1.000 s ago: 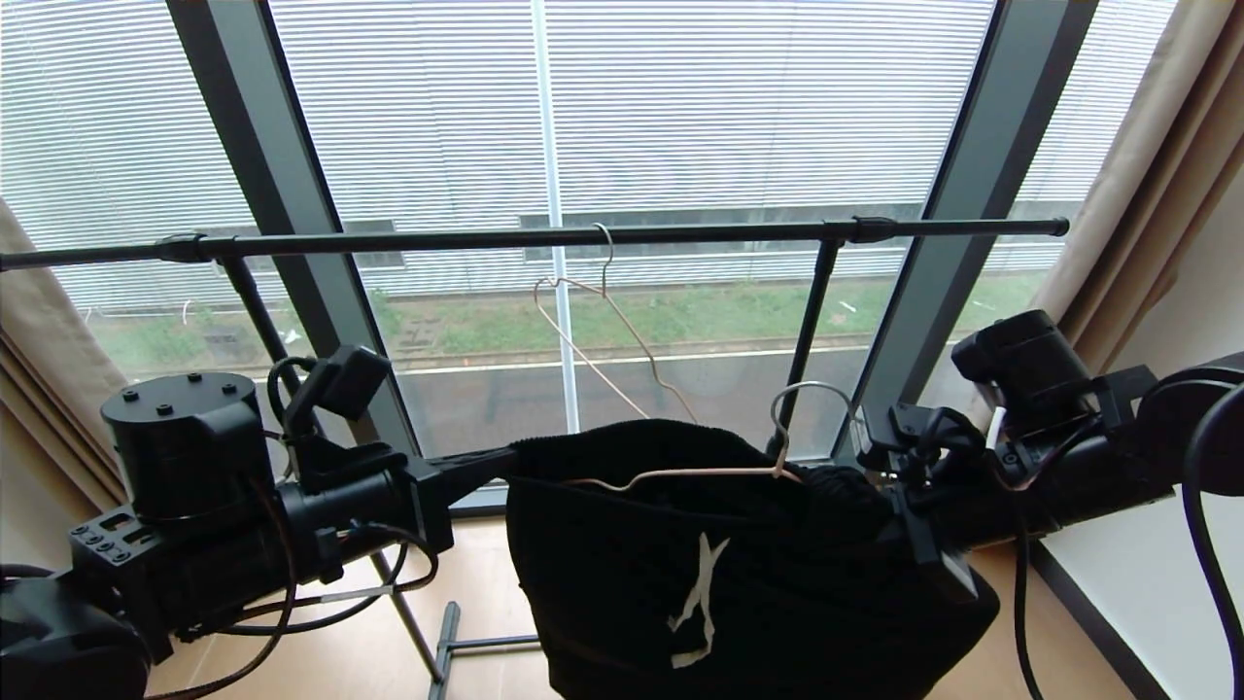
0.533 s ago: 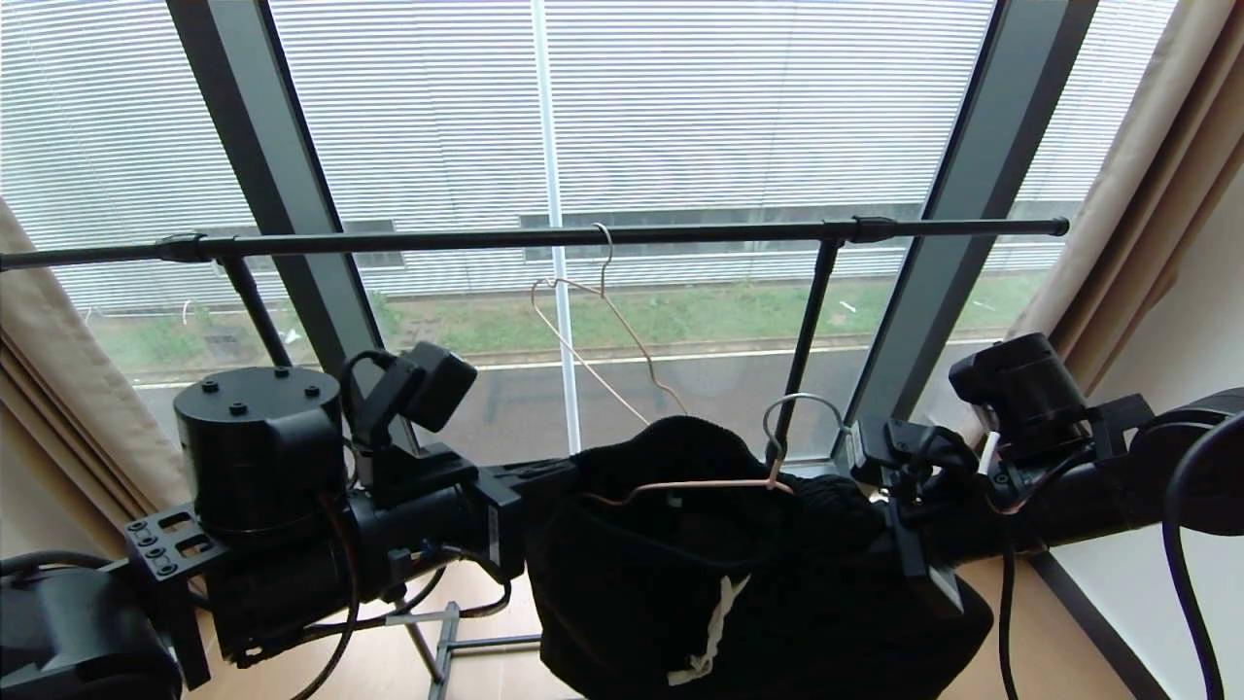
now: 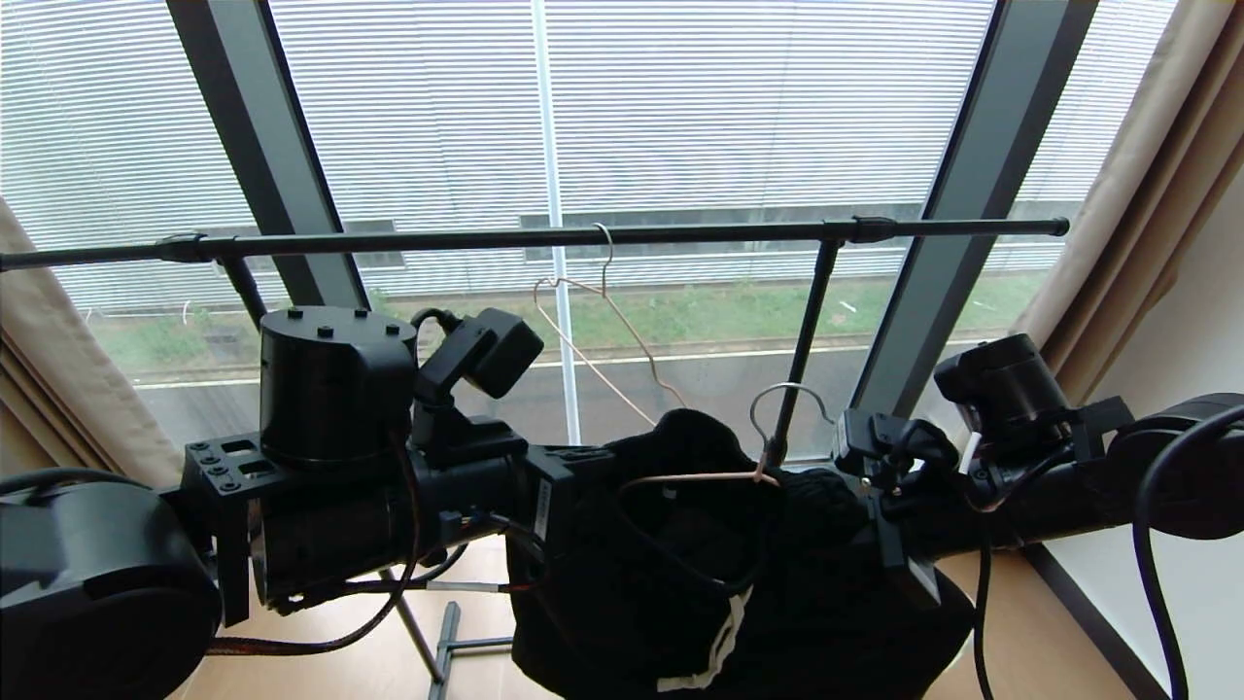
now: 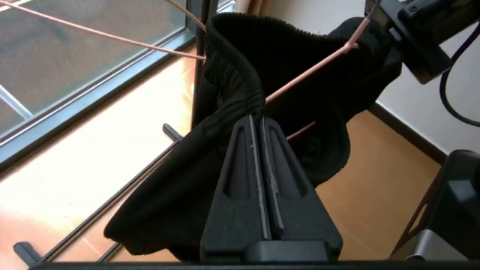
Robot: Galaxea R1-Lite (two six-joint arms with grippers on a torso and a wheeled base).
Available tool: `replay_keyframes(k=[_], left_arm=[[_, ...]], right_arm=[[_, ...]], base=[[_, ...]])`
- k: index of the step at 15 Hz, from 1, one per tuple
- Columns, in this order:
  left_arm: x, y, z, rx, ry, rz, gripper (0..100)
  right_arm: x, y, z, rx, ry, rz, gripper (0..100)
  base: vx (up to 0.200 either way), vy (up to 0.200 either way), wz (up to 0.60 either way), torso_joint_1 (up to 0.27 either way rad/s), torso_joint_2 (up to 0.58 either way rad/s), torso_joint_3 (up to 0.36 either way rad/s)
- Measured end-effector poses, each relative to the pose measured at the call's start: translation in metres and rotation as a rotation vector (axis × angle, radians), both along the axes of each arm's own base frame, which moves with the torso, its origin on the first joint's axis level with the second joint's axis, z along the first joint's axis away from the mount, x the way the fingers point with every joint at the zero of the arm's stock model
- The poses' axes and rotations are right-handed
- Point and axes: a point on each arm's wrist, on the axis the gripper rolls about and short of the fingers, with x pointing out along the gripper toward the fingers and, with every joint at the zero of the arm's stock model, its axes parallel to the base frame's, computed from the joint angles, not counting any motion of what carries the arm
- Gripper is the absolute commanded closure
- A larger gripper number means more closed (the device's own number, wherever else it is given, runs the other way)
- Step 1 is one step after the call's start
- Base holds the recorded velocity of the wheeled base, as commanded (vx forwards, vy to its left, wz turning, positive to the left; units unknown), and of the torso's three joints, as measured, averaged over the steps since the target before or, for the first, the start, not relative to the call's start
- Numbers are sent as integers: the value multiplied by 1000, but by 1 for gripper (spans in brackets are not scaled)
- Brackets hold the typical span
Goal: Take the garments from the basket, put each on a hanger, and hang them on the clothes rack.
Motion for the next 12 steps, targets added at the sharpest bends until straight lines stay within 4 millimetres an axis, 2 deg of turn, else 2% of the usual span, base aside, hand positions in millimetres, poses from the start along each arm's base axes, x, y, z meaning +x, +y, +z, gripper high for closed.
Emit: replay_keyframes(k=[5,12], left_arm=[[3,-10,16,49,-13,-4,100],[5,-20,18,93,21,-6,100]], right_arm=[[6,5,-7,10,9,-9,100],[8,6,-7,37,32,-50,100]], base=[[0,0,0,0,0,0],[0,0,0,0,0,0]])
